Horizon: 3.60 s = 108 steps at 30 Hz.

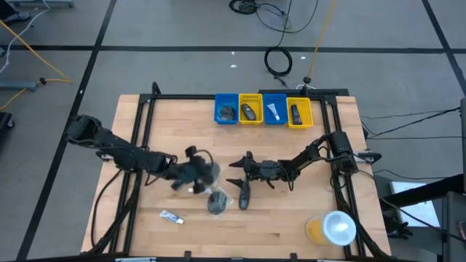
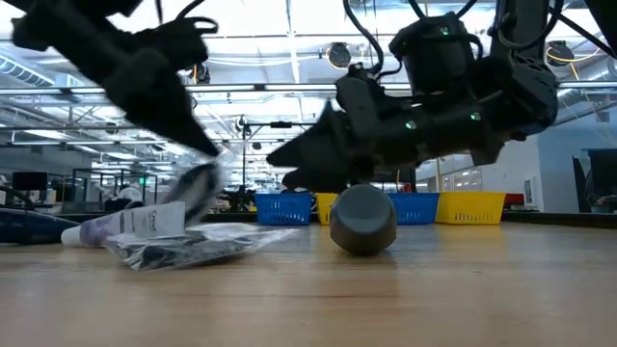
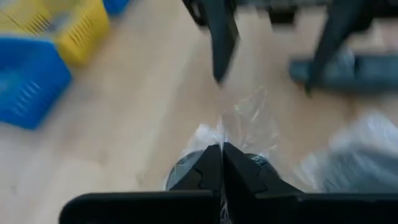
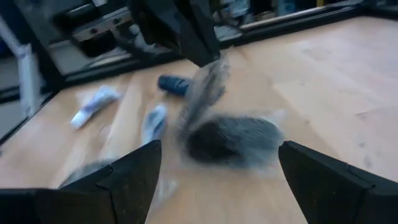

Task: Pick & Place Travel size toiletries
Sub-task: Put the black hairbrush into the left blue bin

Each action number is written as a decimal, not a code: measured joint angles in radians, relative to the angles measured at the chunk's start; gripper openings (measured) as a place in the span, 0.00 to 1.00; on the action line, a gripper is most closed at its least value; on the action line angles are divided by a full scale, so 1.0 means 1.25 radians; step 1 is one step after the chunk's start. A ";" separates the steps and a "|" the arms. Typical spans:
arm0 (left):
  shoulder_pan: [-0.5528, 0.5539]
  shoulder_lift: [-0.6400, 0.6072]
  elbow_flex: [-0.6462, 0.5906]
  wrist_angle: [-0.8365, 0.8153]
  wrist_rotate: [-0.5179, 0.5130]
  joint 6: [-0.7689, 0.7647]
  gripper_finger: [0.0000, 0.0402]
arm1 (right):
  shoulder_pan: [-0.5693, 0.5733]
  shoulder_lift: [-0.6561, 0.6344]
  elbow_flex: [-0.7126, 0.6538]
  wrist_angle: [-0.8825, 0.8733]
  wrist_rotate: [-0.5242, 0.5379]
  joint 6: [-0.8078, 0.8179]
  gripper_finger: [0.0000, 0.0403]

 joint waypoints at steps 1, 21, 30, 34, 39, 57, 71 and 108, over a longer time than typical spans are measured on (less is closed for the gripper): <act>0.008 0.000 0.000 0.029 -0.013 0.015 0.01 | -0.001 0.000 0.010 0.000 0.001 0.009 0.78; 0.050 0.013 0.000 0.199 -0.032 0.073 0.07 | -0.008 0.000 0.120 -0.161 0.122 -0.007 0.25; 0.050 -0.028 0.000 0.085 -0.040 0.087 0.35 | -0.022 -0.027 0.119 -0.234 0.119 -0.001 0.07; 0.041 -0.045 -0.003 -0.087 -0.107 -0.024 0.50 | -0.065 -0.108 0.120 -0.357 0.120 0.017 0.10; 0.002 -0.037 -0.115 0.044 -0.208 -0.122 0.62 | -0.169 -0.229 0.120 -0.460 0.080 -0.020 0.06; -0.009 -0.038 -0.400 0.557 -0.230 -0.080 0.67 | -0.539 -0.064 0.439 -0.642 -0.303 -0.079 0.08; -0.009 -0.038 -0.400 0.551 -0.229 -0.079 0.67 | -0.576 0.035 0.467 -0.646 -0.435 -0.041 0.10; -0.009 -0.038 -0.400 0.553 -0.229 -0.081 0.67 | -0.578 0.035 0.466 -0.599 -0.381 -0.151 0.60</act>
